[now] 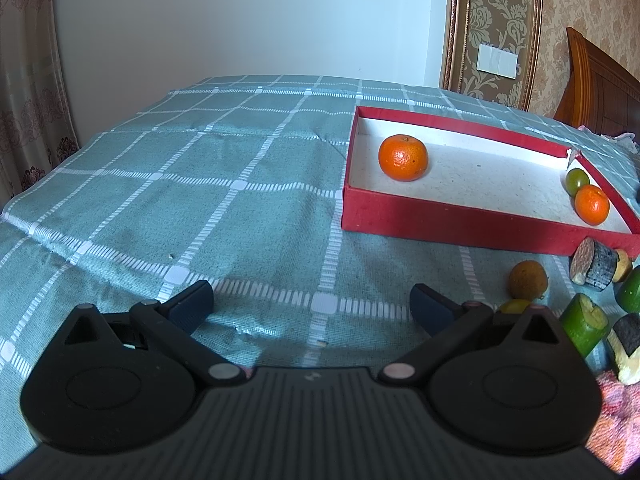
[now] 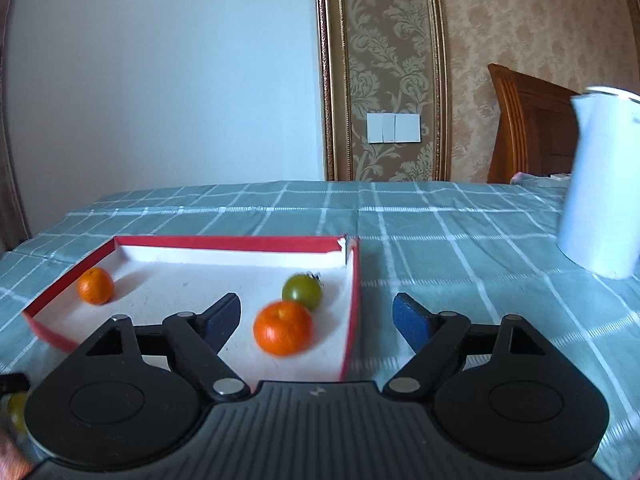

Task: Organize fruits
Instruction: 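Move the left gripper toward the large green citrus fruit, then grasp the green citrus with the left gripper and carry it over the tray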

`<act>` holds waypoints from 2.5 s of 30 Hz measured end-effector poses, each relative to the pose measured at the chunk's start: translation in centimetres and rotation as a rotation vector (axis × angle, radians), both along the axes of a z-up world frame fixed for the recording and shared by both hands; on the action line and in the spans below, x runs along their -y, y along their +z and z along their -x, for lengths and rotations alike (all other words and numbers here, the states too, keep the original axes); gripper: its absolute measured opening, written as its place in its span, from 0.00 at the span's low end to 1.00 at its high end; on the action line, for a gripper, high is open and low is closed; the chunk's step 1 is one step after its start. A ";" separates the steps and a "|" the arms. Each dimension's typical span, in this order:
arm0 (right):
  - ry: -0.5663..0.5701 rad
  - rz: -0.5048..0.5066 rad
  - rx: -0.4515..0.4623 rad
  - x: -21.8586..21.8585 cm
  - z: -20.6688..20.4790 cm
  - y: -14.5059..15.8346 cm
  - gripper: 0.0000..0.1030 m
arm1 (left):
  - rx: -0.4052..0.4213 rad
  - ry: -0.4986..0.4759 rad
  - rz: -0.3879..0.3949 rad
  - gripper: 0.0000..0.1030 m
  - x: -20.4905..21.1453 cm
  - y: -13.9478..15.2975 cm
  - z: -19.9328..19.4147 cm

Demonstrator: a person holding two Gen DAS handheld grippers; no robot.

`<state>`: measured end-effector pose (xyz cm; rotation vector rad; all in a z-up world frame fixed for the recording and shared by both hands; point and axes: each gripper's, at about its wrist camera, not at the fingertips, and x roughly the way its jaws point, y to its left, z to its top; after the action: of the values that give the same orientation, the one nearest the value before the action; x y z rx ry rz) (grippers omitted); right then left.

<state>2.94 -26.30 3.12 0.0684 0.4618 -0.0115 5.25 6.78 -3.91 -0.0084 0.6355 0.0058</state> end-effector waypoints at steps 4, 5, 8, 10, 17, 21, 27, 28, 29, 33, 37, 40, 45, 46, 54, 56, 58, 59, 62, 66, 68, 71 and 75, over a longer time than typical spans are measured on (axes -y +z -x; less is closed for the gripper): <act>-0.016 0.002 -0.007 0.9 2.4 -0.8 0.82 | 0.001 0.000 0.004 1.00 -0.1 0.0 0.0; -0.023 -0.005 -0.013 1.2 2.6 -0.9 0.82 | 0.005 -0.001 0.013 1.00 -0.1 0.0 0.1; -0.043 -0.042 -0.028 1.9 2.6 -1.2 0.82 | 0.024 -0.012 0.062 1.00 -0.8 0.2 0.4; -0.046 -0.057 -0.039 2.1 2.4 -1.4 0.82 | 0.042 -0.030 0.078 1.00 -0.9 0.3 0.9; -0.044 0.002 -0.024 1.1 2.9 -1.5 0.82 | 0.110 -0.102 0.010 1.00 1.9 1.2 3.1; -0.040 0.033 -0.025 0.7 2.9 -1.6 0.82 | 0.145 -0.130 -0.028 1.00 3.1 2.0 3.9; -0.032 0.054 -0.036 0.3 2.8 -1.8 0.82 | 0.142 -0.185 0.045 1.00 3.0 2.8 4.4; -0.031 0.056 -0.036 0.3 2.8 -1.8 0.82 | 0.131 -0.198 0.036 1.00 3.3 2.7 4.3; -0.032 0.057 -0.034 0.3 2.8 -1.8 0.82 | 0.119 -0.207 0.018 1.00 3.7 2.6 4.2; -0.034 0.054 -0.036 0.4 2.9 -1.8 0.82 | 0.093 -0.222 -0.039 1.00 4.9 1.7 4.0; -0.033 0.051 -0.036 0.4 2.9 -1.8 0.82 | 0.072 -0.228 -0.015 1.00 4.9 1.5 3.8; -0.032 0.050 -0.040 0.4 2.9 -1.8 0.82 | 0.062 -0.259 0.005 0.96 4.8 1.2 3.7; -0.039 0.051 -0.040 0.4 2.9 -1.8 0.86 | 0.060 -0.297 0.050 0.79 4.9 1.3 3.7; -0.039 0.051 -0.040 0.4 2.9 -1.8 0.86 | 0.063 -0.302 0.046 0.76 5.0 1.3 3.8; -0.039 0.051 -0.044 0.4 2.9 -1.8 0.86 | 0.034 -0.317 0.078 0.71 4.8 1.5 4.0; -0.039 0.052 -0.046 0.4 2.8 -1.8 0.86 | 0.026 -0.314 0.070 0.71 4.8 1.3 3.8; -0.039 0.053 -0.047 0.4 2.8 -1.9 0.86 | 0.001 -0.309 0.058 0.71 4.9 0.8 3.2; -0.039 0.053 -0.047 0.4 2.8 -1.8 0.86 | 0.012 -0.305 0.053 0.71 5.0 0.7 3.2; -0.038 0.051 -0.045 0.4 2.8 -1.9 0.86 | 0.023 -0.313 0.038 0.67 5.2 0.6 3.4; -0.038 0.054 -0.049 0.4 2.7 -1.9 0.86 | 0.032 -0.333 0.039 0.49 5.2 0.5 3.6; -0.038 0.054 -0.050 0.3 2.7 -1.9 0.86 | 0.032 -0.344 0.050 0.37 5.3 0.6 3.7; -0.039 0.052 -0.054 0.3 2.7 -1.9 0.86 | 0.042 -0.341 0.033 0.35 5.8 0.6 3.9; -0.039 0.050 -0.057 0.4 2.7 -1.9 0.86 | 0.050 -0.322 0.033 0.33 5.8 0.9 4.0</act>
<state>0.25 -26.71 1.20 0.0280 0.5171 -0.0639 1.28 0.98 -3.02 0.0618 0.5817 -0.3152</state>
